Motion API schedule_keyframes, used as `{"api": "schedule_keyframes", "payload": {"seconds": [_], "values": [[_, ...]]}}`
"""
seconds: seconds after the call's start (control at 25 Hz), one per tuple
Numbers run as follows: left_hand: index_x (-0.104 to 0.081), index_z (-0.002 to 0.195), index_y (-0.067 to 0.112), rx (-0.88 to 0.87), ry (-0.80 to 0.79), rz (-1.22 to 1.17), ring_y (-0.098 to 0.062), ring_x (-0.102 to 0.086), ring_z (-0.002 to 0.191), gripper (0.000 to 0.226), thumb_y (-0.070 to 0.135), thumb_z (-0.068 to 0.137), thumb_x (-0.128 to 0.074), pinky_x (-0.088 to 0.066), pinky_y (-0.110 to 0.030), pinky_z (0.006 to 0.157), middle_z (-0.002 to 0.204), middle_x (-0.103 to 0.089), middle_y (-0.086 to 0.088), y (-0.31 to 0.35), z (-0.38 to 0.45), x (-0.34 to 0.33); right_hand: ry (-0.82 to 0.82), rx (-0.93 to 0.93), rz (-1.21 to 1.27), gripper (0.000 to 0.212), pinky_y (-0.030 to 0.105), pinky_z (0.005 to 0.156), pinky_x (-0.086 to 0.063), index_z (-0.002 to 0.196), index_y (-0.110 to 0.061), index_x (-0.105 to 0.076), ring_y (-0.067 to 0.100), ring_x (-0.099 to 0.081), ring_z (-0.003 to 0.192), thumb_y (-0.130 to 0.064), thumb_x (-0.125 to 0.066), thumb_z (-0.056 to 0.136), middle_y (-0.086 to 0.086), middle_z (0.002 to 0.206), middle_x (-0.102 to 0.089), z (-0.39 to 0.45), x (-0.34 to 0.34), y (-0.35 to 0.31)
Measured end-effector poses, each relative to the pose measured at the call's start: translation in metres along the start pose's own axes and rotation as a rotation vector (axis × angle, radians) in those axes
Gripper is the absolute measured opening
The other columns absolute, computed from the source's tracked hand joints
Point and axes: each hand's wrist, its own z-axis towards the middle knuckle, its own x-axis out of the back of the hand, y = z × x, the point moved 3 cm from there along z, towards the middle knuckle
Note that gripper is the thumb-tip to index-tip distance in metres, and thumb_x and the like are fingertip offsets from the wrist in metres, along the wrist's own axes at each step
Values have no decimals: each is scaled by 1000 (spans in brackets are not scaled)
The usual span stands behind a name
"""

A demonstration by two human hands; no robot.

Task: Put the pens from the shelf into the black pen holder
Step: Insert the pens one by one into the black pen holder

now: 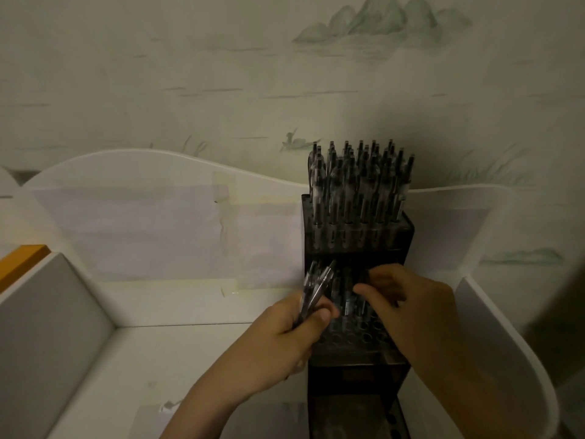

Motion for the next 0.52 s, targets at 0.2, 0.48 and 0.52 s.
{"api": "schedule_keyframes", "payload": {"seconds": [0.2, 0.48, 0.52], "values": [[-61, 83, 33, 2, -76, -38, -11, -38, 45, 29, 21, 102, -42, -34, -22, 45, 54, -38, 7, 5, 3, -13, -9, 32, 208, 19, 12, 66, -50, 95, -23, -72, 4, -66, 76, -37, -72, 82, -12, 81, -69, -16, 4, -25], [-64, 101, 25, 1, -69, 53, -9, -47, 43, 22, 32, 100, -44, -40, -21, 44, 55, -47, 7, 6, 8, -23, 20, -510, 847, 13, 24, 69, -57, 90, -11, -72, 19, -73, 77, -12, -68, 78, 3, 84, -76, 0, 27, -17], [-64, 104, 20, 7, -44, 50, -8, -43, 40, 24, 31, 100, -43, -37, -20, 42, 53, -46, 6, 3, 7, -21, 105, -476, 828, 12, 21, 68, -57, 90, -10, -72, 18, -73, 75, -10, -68, 78, 2, 82, -76, 6, 38, -17]]}}
